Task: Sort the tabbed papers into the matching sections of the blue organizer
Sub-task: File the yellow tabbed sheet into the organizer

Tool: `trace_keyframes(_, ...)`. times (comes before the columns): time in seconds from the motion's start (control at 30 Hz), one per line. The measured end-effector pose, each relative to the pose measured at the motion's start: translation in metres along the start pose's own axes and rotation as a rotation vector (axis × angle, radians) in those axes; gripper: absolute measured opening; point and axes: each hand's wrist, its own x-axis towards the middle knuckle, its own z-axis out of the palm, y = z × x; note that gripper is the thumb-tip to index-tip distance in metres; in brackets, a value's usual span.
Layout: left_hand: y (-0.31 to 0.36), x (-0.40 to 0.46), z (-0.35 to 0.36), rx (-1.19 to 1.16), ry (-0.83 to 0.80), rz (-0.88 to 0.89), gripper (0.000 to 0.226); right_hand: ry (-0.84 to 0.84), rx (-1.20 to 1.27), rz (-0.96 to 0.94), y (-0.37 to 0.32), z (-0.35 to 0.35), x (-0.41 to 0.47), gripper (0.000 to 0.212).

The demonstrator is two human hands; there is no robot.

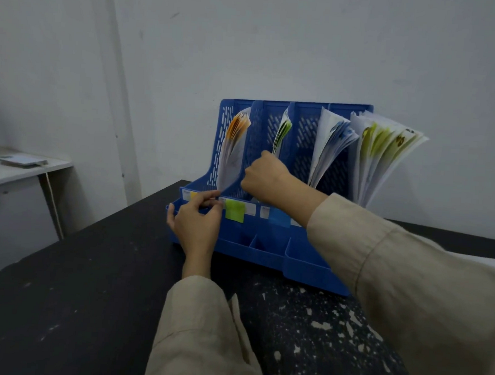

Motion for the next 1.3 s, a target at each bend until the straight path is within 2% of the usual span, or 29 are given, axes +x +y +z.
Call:
trace_keyframes(0.13,0.003,-0.003,-0.002,-0.013,-0.015,-0.008,0.015,0.033,-0.006,-0.034,0.004,0.004,-0.005,0.020)
trace_keyframes(0.37,0.023,-0.015,0.000,-0.054,0.084,0.019,0.014,0.334,0.205,0.015,0.018,0.007,-0.060,0.041)
trace_keyframes(0.43,0.034,-0.024,0.008,-0.076,0.095,0.112,0.018,0.491,0.303,0.079,0.021,0.019,-0.085,0.042)
trace_keyframes(0.53,0.052,-0.043,0.029,-0.111,-0.017,0.296,0.019,0.640,0.454,0.248,0.030,0.046,-0.121,0.030)
trace_keyframes(0.67,0.068,-0.077,0.061,-0.105,-0.212,0.634,0.020,0.566,0.767,0.502,0.049,0.087,-0.169,0.024)
trace_keyframes(0.8,0.082,-0.100,0.079,-0.042,-0.222,0.928,0.018,0.604,0.973,0.790,0.068,0.129,-0.210,0.020)
trace_keyframes(0.87,0.090,-0.111,0.085,-0.050,-0.248,1.012,0.016,0.531,1.049,0.951,0.079,0.149,-0.228,0.020)
trace_keyframes(0.97,0.105,-0.136,0.094,-0.048,-0.407,1.117,0.017,0.395,1.148,1.171,0.089,0.180,-0.258,0.022)
trace_keyframes(1.1,0.119,-0.173,0.103,0.002,-0.805,1.218,0.037,0.068,1.179,1.396,0.086,0.220,-0.296,0.023)
trace_keyframes(1.2,0.121,-0.189,0.109,0.063,-1.151,1.160,0.053,-0.154,1.194,1.567,0.080,0.248,-0.323,0.006)
trace_keyframes(1.3,0.117,-0.195,0.114,0.209,-1.390,1.096,0.055,-0.325,1.276,1.658,0.073,0.267,-0.342,0.017)
